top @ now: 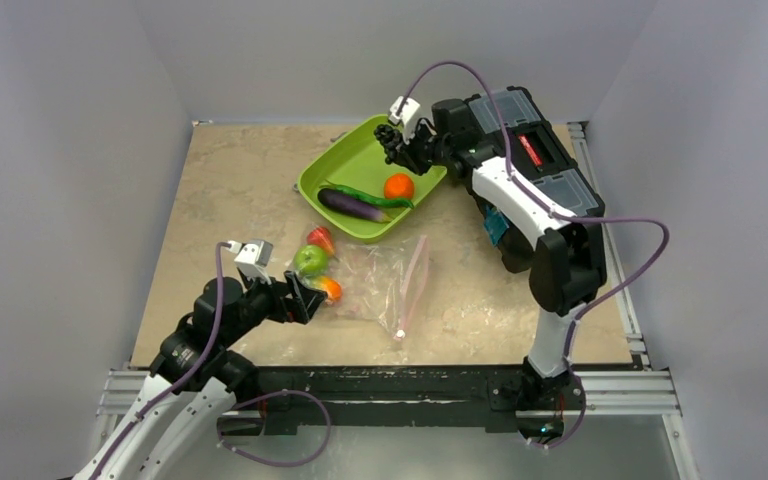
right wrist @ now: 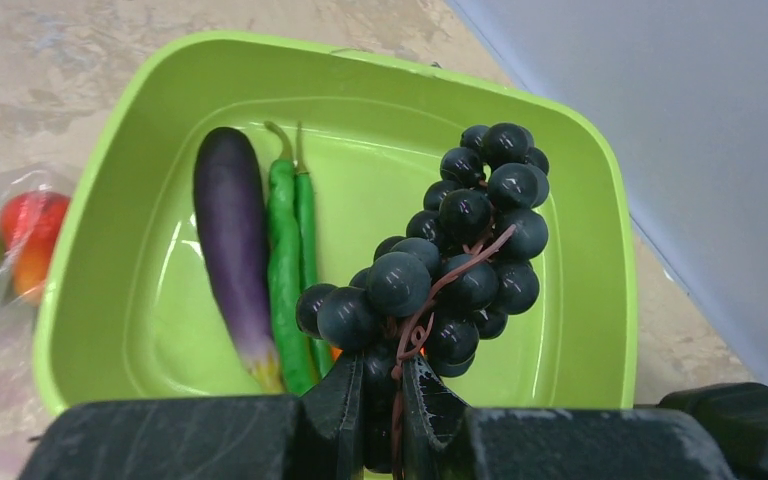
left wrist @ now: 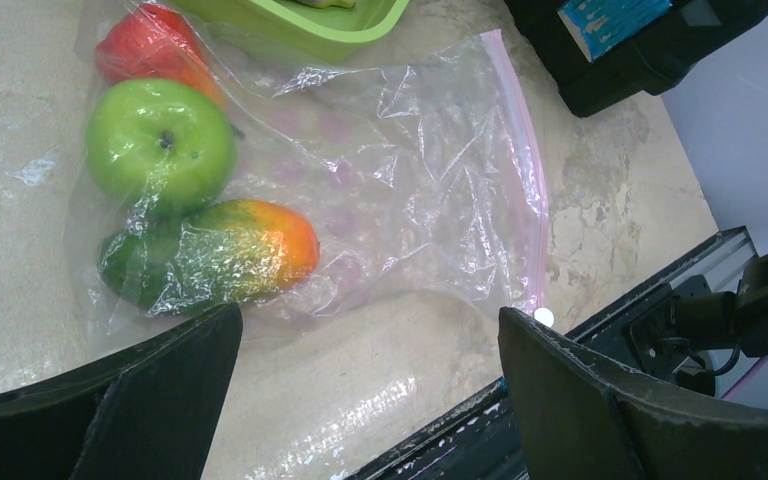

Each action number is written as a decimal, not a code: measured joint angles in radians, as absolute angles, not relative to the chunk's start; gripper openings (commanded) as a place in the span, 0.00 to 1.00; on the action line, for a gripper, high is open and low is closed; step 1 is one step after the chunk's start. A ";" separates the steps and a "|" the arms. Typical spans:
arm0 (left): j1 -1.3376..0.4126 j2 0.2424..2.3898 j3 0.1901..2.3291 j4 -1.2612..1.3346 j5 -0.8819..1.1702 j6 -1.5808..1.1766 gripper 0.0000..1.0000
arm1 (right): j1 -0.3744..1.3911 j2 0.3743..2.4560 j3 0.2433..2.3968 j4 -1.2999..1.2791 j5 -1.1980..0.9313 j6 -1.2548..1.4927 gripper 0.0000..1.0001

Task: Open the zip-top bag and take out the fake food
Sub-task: Place the fake fruit in the bin, then pick up the fake fruit from the zipper food storage bag.

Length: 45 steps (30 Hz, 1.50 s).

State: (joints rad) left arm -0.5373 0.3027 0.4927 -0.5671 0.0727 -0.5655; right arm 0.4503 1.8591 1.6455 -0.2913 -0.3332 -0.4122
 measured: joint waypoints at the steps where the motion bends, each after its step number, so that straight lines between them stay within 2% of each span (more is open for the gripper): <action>1: -0.537 0.303 0.493 -0.567 0.073 -0.566 1.00 | 0.450 1.884 1.665 -0.291 -0.327 -0.405 0.04; 7: -0.537 0.302 0.493 -0.567 0.069 -0.566 1.00 | 0.450 2.016 1.749 -0.288 -0.297 -0.361 0.11; 10: -0.537 0.302 0.493 -0.568 0.067 -0.566 1.00 | 0.450 2.072 1.774 -0.290 -0.287 -0.347 0.18; 12: -0.537 0.302 0.493 -0.568 0.066 -0.566 1.00 | 0.450 2.096 1.784 -0.291 -0.279 -0.340 0.30; 15: -0.537 0.302 0.493 -0.568 0.064 -0.566 1.00 | 0.450 2.124 1.788 -0.292 -0.278 -0.334 0.61; 18: -0.537 0.302 0.493 -0.569 0.063 -0.566 1.00 | 0.450 2.138 1.797 -0.306 -0.282 -0.341 0.78; 19: -0.537 0.302 0.493 -0.569 0.063 -0.566 1.00 | 0.450 2.139 1.797 -0.311 -0.282 -0.345 0.81; 27: -0.537 0.299 0.493 -0.572 0.063 -0.566 1.00 | 0.450 2.031 1.740 -0.321 -0.315 -0.371 0.85; 37: -0.537 0.297 0.493 -0.572 0.070 -0.566 1.00 | 0.450 1.618 1.451 -0.292 -0.517 -0.450 0.88; 45: -0.537 0.294 0.493 -0.572 0.080 -0.571 1.00 | 0.451 1.379 1.225 -0.326 -0.655 -0.574 0.98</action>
